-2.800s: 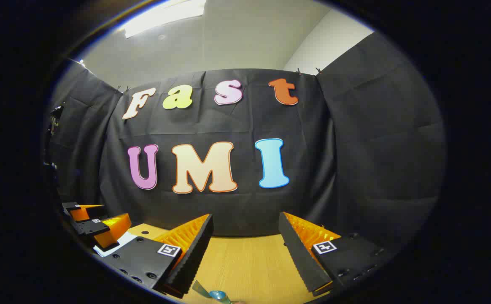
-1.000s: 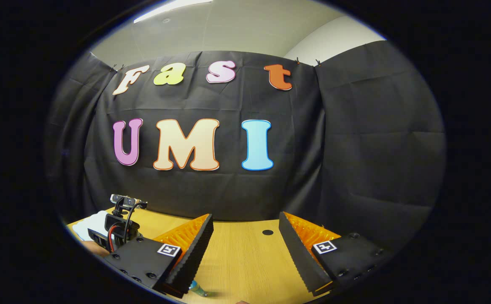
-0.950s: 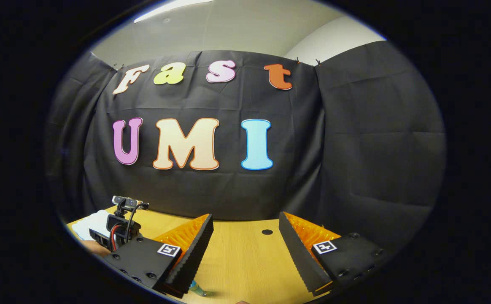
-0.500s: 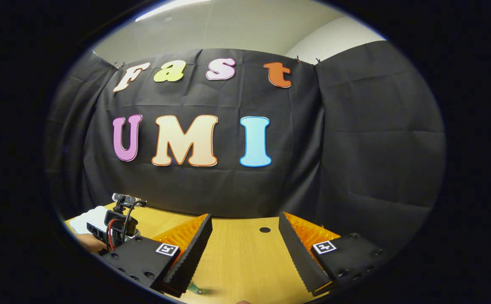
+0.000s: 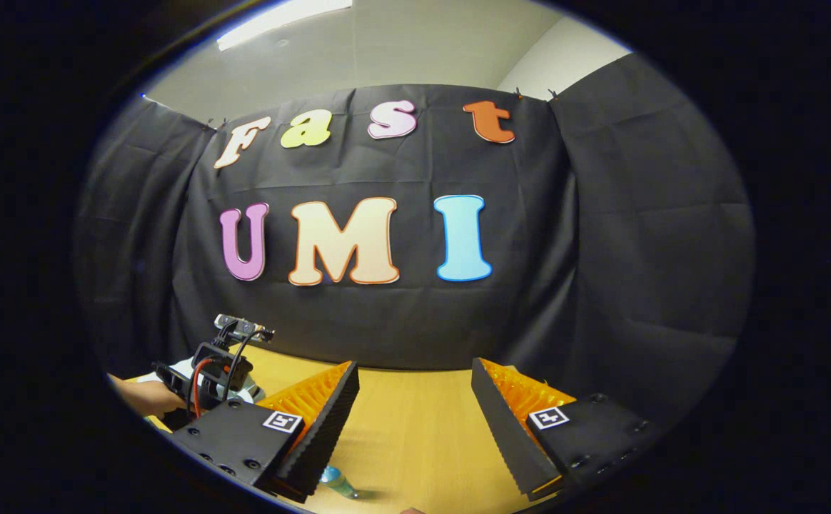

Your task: First open the suitcase, pack the skin care products into it, and then close the suitcase.

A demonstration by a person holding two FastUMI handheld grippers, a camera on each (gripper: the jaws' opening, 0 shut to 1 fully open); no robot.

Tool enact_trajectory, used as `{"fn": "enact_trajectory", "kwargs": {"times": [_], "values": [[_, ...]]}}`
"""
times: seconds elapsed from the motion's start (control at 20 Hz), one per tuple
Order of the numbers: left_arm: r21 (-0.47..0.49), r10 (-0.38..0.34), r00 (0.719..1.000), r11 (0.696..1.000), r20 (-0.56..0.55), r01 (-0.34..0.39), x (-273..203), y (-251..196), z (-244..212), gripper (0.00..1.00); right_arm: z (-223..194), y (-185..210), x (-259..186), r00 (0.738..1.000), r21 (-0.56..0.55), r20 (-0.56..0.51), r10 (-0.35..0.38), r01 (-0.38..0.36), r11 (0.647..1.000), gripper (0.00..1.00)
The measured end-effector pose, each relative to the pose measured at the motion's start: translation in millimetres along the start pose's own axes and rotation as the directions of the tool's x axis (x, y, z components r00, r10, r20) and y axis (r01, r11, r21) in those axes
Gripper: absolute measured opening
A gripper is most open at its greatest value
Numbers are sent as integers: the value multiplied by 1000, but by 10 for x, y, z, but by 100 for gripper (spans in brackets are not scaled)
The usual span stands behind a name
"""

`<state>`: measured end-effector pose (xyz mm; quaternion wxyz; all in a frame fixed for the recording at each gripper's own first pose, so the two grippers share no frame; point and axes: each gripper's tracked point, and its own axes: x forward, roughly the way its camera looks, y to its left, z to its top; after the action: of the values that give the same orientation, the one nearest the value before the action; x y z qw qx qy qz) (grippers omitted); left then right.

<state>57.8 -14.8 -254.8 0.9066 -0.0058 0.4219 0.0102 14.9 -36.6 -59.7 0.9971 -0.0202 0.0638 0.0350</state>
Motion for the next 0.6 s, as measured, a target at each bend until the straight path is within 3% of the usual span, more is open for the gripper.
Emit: {"fn": "enact_trajectory", "kwargs": {"times": [0.2,0.4,0.6], "values": [[32,-67,997,997,36,65,-170,28,142,0,111,253,46,1000,28,23,-16,16,999,98],[-18,-140,985,990,96,143,-401,65,333,0,138,615,127,999,-1,40,-15,15,1000,98],[-10,-145,976,989,164,149,-474,251,494,0,173,906,142,999,0,51,-19,19,1000,98]]}}
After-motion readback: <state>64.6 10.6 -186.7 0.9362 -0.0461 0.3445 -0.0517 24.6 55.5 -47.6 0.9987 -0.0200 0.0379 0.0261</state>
